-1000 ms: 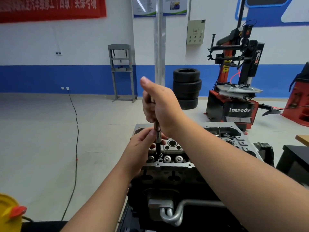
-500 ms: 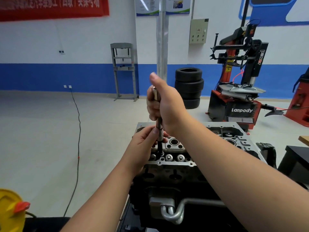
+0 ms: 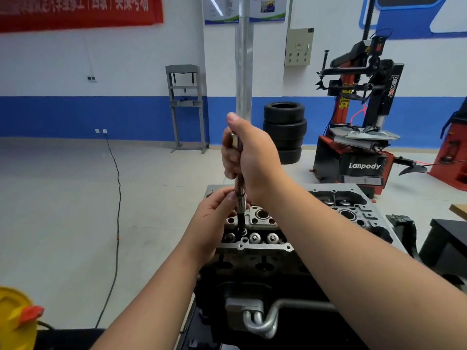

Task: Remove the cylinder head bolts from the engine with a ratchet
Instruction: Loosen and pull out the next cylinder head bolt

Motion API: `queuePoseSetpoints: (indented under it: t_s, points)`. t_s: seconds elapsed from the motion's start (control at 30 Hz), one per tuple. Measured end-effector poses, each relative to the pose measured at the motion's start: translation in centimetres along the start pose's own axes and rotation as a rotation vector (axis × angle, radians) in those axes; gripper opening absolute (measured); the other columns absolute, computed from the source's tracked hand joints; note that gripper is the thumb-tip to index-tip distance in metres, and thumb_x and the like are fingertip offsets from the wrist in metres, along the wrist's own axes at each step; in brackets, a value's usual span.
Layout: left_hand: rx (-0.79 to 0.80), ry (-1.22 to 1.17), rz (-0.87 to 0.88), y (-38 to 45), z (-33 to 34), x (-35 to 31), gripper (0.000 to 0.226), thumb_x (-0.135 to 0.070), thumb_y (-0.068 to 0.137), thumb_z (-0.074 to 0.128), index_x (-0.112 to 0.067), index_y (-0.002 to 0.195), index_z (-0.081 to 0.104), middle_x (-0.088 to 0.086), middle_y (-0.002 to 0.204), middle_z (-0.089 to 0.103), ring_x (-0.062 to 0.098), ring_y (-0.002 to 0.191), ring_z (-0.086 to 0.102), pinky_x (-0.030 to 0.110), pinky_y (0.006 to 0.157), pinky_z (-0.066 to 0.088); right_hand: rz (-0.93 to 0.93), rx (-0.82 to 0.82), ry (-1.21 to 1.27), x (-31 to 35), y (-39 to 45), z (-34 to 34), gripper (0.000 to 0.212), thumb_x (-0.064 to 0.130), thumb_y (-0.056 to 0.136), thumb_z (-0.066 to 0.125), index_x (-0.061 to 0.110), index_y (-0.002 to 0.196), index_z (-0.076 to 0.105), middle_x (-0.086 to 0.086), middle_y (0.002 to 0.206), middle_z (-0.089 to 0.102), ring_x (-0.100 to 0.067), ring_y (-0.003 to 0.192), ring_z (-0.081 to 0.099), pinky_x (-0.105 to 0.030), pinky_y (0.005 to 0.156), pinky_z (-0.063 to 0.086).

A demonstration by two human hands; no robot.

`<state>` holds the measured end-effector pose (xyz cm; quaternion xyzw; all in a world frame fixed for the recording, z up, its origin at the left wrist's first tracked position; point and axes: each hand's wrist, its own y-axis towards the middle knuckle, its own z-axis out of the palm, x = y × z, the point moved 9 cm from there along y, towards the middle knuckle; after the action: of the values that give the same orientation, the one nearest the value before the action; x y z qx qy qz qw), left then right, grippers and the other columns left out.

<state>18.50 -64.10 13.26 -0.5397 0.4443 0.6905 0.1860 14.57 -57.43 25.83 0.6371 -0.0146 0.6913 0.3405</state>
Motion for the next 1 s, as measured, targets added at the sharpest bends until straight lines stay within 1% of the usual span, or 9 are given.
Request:
queuePoseSetpoints:
  t_s: [0.07, 0.23, 0.3, 0.43, 0.57, 0.7, 0.8, 0.9, 1.0]
  points:
    - [0.025, 0.026, -0.013, 0.0, 0.3, 0.0, 0.037, -0.065, 0.091, 0.056, -0.036, 0.101, 0.077, -0.005, 0.095, 0.076, 0.022, 0.098, 0.072, 0.049, 0.093, 0.052, -0.043, 0.010, -0.038, 0.2, -0.2, -0.1, 0.029, 0.025, 0.099, 0.051, 0.017, 0.072, 0.043, 0.006, 0.050, 0.035, -0.010, 0.045, 0.029, -0.027, 0.047, 0.026]
    - [-0.076, 0.043, 0.032, 0.0, -0.3, -0.3, 0.020, -0.061, 0.085, 0.065, -0.042, 0.087, 0.072, -0.011, 0.078, 0.069, 0.008, 0.068, 0.052, 0.027, 0.062, 0.044, -0.134, -0.215, -0.254, 0.7, -0.9, -0.9, 0.029, 0.025, 0.098, 0.052, 0.003, 0.080, 0.053, -0.002, 0.064, 0.051, -0.016, 0.059, 0.044, -0.034, 0.059, 0.040]
    - [-0.111, 0.028, 0.030, 0.0, -0.6, 0.0, 0.018, -0.059, 0.079, 0.074, -0.042, 0.083, 0.069, -0.008, 0.077, 0.066, 0.012, 0.071, 0.052, 0.029, 0.063, 0.045, -0.144, -0.243, -0.315, 0.6, -1.0, -0.5, 0.032, 0.023, 0.095, 0.048, -0.003, 0.077, 0.054, -0.004, 0.065, 0.048, -0.016, 0.061, 0.043, -0.036, 0.060, 0.039]
    - [-0.023, 0.000, 0.002, -0.1, -0.1, -0.2, 0.022, -0.059, 0.081, 0.071, -0.041, 0.093, 0.074, -0.004, 0.088, 0.072, 0.012, 0.082, 0.064, 0.028, 0.074, 0.051, -0.076, -0.135, -0.157, 0.2, -0.1, -0.2, 0.033, 0.029, 0.086, 0.045, 0.019, 0.056, 0.050, 0.002, 0.048, 0.036, -0.012, 0.045, 0.030, -0.029, 0.049, 0.027]
    - [0.036, 0.076, -0.030, -0.5, 0.7, -0.3, 0.037, -0.067, 0.088, 0.053, -0.040, 0.100, 0.075, 0.000, 0.097, 0.077, 0.019, 0.098, 0.072, 0.041, 0.086, 0.052, 0.054, 0.041, -0.002, -0.6, 0.2, -0.5, 0.030, 0.036, 0.093, 0.050, 0.018, 0.069, 0.046, 0.004, 0.049, 0.033, -0.013, 0.045, 0.026, -0.024, 0.045, 0.026]
    - [-0.068, 0.072, 0.035, -0.5, 0.3, -1.0, 0.015, -0.048, 0.094, 0.066, -0.036, 0.091, 0.074, -0.004, 0.084, 0.075, 0.015, 0.072, 0.062, 0.024, 0.062, 0.046, -0.062, -0.230, -0.151, 0.2, -0.7, -1.9, 0.018, 0.025, 0.093, 0.056, 0.013, 0.080, 0.054, -0.001, 0.065, 0.054, -0.017, 0.058, 0.047, -0.033, 0.057, 0.042]
    - [-0.108, 0.070, 0.034, -0.2, 0.0, -0.8, 0.014, -0.035, 0.087, 0.076, -0.040, 0.076, 0.069, -0.011, 0.068, 0.067, 0.008, 0.061, 0.051, 0.021, 0.053, 0.043, -0.107, -0.236, -0.193, 0.5, -1.0, -1.0, 0.020, 0.022, 0.091, 0.049, 0.010, 0.075, 0.053, -0.002, 0.061, 0.047, -0.016, 0.058, 0.042, -0.036, 0.057, 0.037]
    - [-0.115, 0.045, 0.023, -0.2, -0.2, -0.6, 0.021, -0.054, 0.074, 0.079, -0.036, 0.081, 0.070, 0.002, 0.075, 0.071, 0.015, 0.068, 0.057, 0.027, 0.058, 0.046, -0.117, -0.141, -0.186, 0.7, -0.5, -0.3, 0.034, 0.032, 0.097, 0.053, 0.010, 0.072, 0.048, -0.002, 0.055, 0.034, -0.015, 0.051, 0.029, -0.035, 0.053, 0.026]
    - [-0.035, 0.023, 0.004, -0.3, -0.1, -0.2, 0.030, -0.062, 0.084, 0.064, -0.040, 0.102, 0.075, -0.001, 0.099, 0.077, 0.016, 0.094, 0.072, 0.035, 0.083, 0.055, 0.045, 0.103, -0.126, -0.1, 0.3, 0.6, 0.041, 0.032, 0.099, 0.054, 0.016, 0.064, 0.038, 0.003, 0.051, 0.031, -0.014, 0.047, 0.022, -0.030, 0.048, 0.021]
